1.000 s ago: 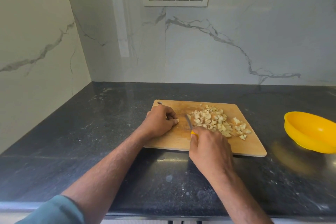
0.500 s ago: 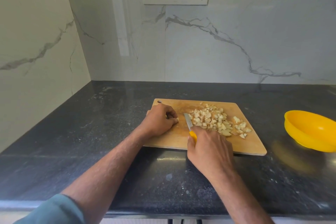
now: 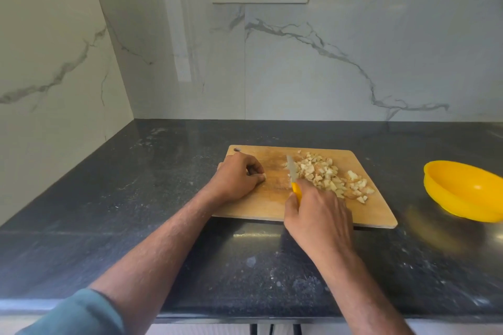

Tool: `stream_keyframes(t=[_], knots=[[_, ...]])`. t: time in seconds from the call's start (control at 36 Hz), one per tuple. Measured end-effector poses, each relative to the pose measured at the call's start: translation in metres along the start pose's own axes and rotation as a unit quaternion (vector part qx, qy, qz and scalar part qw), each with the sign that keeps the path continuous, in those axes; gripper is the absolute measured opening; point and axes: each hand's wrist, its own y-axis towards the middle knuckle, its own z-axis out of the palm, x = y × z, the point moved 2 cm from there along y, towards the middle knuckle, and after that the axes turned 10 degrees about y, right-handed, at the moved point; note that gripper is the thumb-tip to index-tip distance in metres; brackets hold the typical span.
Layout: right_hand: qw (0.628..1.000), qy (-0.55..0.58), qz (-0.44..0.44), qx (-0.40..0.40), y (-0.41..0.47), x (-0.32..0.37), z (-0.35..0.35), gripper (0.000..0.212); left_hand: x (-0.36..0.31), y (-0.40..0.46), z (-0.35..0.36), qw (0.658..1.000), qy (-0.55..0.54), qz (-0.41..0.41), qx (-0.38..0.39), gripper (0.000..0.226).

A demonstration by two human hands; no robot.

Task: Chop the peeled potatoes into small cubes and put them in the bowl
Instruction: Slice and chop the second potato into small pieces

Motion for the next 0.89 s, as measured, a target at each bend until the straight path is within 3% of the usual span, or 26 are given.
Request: stream_keyframes(t=[0.22, 0.42, 0.89], knots=[[0.999, -0.014, -0.034, 0.021, -0.003, 0.006, -0.001, 0.033, -0.002, 0.000, -0.002, 1.000, 0.008, 0.003, 0.000, 0.002], [0.997, 0.068, -0.021, -0.002, 0.001, 0.000, -0.001, 0.049, -0.004, -0.002, -0.001, 1.000, 0.003, 0.004, -0.003, 0.011], [0.988, 0.044, -0.139, 0.057, -0.008, 0.013, 0.002, 0.043, 0.004, -0.004, -0.010, 0.991, -0.037, -0.070, -0.108, 0.004]])
